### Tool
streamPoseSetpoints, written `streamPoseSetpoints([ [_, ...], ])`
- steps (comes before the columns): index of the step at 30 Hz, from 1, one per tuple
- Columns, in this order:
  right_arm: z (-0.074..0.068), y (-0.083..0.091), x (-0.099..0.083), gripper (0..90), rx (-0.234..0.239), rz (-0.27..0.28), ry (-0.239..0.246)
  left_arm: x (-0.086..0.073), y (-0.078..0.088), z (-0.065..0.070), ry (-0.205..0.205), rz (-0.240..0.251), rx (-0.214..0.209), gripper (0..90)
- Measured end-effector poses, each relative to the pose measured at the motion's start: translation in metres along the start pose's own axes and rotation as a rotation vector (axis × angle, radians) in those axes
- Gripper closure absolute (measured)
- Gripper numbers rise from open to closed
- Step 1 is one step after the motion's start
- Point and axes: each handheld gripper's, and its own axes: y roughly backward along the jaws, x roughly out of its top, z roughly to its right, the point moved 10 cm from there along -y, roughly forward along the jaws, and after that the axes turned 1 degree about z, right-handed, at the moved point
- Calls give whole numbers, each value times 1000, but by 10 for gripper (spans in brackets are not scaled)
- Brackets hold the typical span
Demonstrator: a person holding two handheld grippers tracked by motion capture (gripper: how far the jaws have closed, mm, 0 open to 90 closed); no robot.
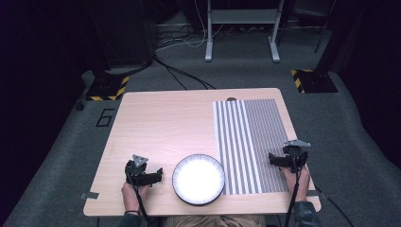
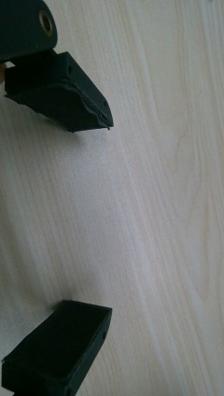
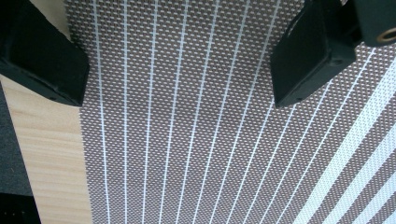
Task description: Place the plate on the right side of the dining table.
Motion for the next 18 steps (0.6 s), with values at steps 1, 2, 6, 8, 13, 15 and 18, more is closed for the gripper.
streamPoseSetpoints([
  [1,0,0,0,36,0,0,-1,0,0,0,2,-1,-1,83],
  [2,0,0,0,36,0,0,-1,0,0,0,2,-1,-1,83],
  [6,0,0,0,35,0,0,-2,0,0,0,-2,-1,-2,83],
  [8,0,0,0,35,-1,-1,-2,1,0,0,-16,1,-13,86],
  [13,0,0,0,35,-1,-1,-3,1,-1,0,-29,-2,-31,90],
  [15,0,0,0,35,-1,-1,-3,1,-1,-1,-24,-1,-26,90],
  [18,0,0,0,32,0,0,0,1,-1,-1,-16,-1,-20,87],
])
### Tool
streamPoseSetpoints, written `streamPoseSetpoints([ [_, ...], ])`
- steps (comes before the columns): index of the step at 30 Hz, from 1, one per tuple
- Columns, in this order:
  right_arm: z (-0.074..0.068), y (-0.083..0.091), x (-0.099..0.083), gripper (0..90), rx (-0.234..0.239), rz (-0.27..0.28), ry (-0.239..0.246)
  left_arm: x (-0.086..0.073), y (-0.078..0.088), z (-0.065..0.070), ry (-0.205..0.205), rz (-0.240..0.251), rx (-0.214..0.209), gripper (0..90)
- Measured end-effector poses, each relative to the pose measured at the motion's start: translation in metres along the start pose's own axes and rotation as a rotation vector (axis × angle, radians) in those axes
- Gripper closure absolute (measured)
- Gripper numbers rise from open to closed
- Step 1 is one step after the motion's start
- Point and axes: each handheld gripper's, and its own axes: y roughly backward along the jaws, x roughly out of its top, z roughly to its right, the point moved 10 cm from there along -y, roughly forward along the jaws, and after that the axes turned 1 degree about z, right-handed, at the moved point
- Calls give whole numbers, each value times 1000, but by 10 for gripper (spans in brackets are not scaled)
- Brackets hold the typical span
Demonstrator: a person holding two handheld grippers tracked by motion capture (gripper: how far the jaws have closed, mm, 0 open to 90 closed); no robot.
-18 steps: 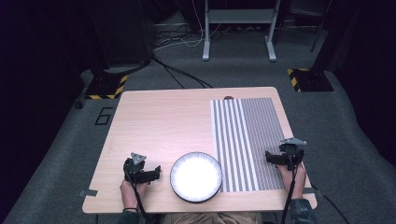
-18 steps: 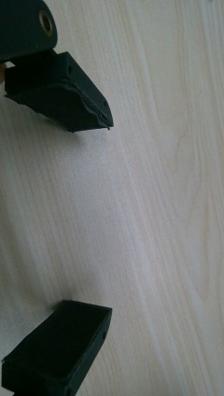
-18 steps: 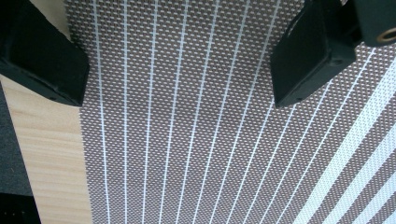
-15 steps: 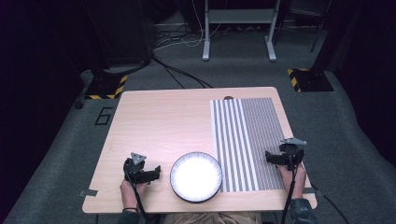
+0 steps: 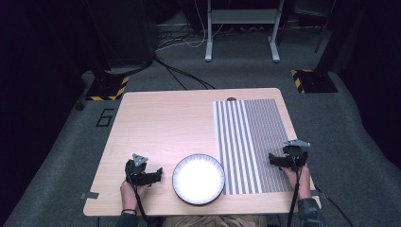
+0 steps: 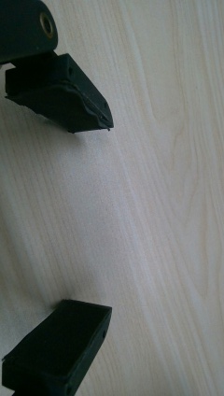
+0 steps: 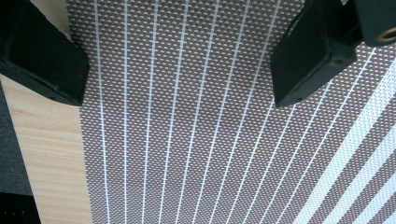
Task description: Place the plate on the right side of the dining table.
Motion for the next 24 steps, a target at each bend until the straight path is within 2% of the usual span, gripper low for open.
streamPoseSetpoints([
  [7,1,0,1,14,-14,-7,20,0,0,0,-4,-4,-3,75],
  [13,1,5,-1,13,4,-25,21,1,0,0,10,-3,-16,41],
  [16,-1,12,1,14,13,-12,28,2,2,3,23,9,-33,38],
  [19,-7,21,5,14,44,6,24,3,6,7,35,26,-48,40],
  [21,-13,27,8,16,45,15,33,2,7,12,42,28,-68,38],
  [24,-26,36,12,22,68,33,52,-2,8,17,30,18,-86,32],
])
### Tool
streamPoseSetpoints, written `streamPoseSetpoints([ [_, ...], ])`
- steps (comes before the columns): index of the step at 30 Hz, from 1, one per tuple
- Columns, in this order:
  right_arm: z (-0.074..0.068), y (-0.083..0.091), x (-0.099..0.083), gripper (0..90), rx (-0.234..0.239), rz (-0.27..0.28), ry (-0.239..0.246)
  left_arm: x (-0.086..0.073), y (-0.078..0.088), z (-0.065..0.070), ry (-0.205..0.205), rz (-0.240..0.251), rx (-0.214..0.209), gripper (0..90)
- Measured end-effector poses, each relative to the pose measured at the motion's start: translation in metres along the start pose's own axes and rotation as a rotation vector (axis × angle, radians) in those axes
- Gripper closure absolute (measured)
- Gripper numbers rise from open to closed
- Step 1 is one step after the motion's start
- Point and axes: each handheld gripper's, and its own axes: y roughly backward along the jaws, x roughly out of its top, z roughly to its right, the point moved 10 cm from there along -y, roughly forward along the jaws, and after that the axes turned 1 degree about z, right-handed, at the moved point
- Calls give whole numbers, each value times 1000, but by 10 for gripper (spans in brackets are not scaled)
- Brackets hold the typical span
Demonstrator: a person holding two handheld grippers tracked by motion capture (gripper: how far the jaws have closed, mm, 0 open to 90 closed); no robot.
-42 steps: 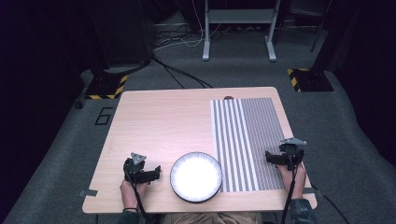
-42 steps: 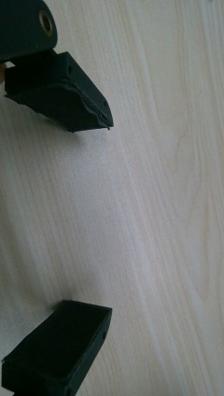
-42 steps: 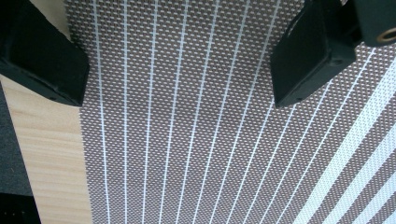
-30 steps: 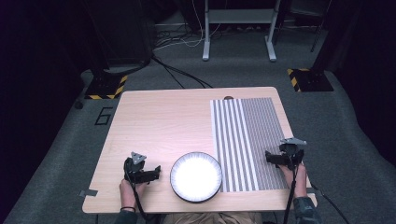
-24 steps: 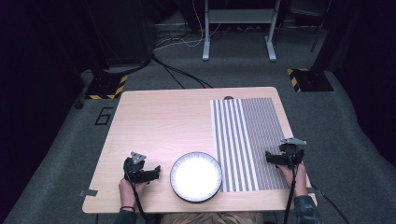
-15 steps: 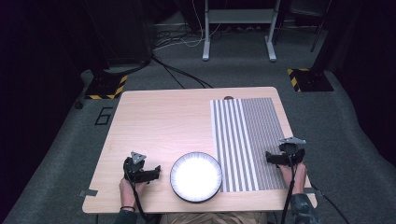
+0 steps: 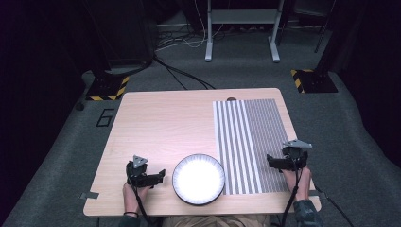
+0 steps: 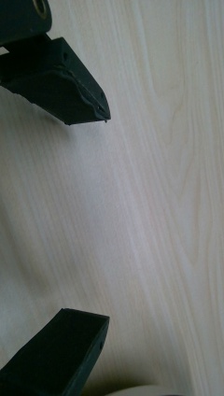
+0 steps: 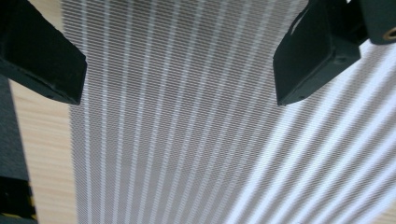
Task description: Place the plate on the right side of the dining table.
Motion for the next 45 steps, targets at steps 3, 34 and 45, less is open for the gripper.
streamPoseSetpoints([
  [3,-17,6,5,22,32,12,30,-2,0,5,2,5,-14,29],
  [34,-164,25,6,42,406,8,189,-5,6,31,28,31,-145,4],
  [45,-193,23,5,49,473,-2,218,-5,7,34,44,45,-178,0],
])
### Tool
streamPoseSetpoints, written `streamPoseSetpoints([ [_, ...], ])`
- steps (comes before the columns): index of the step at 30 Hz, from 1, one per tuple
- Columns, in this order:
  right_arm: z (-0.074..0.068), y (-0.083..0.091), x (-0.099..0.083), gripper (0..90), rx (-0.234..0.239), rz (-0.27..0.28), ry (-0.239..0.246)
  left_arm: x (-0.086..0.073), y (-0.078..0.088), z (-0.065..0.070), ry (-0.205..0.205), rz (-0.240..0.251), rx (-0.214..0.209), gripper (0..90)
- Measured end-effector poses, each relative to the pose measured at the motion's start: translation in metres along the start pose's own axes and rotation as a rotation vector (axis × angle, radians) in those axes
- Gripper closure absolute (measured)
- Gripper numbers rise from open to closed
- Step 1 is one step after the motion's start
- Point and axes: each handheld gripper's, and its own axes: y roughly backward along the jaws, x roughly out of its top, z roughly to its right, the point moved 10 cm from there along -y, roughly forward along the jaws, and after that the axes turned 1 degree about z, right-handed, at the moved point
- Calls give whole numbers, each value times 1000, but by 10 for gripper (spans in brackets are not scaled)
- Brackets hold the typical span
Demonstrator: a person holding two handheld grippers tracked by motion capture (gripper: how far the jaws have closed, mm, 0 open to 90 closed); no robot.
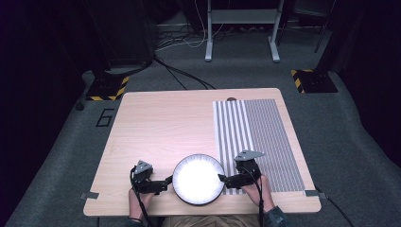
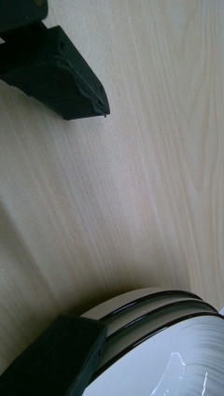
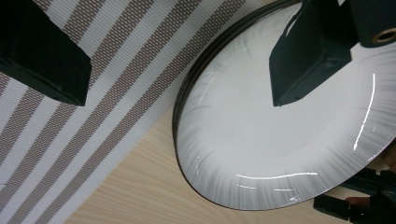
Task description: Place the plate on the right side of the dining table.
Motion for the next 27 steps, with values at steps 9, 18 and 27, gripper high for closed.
streamPoseSetpoints([
  [9,-18,-11,2,76,56,-6,17,0,1,1,11,2,-25,4],
  [18,-31,-17,4,66,94,-13,31,-2,2,1,23,-4,-45,5],
  [27,-36,-20,2,70,102,-21,42,-2,2,1,24,-10,-41,4],
])
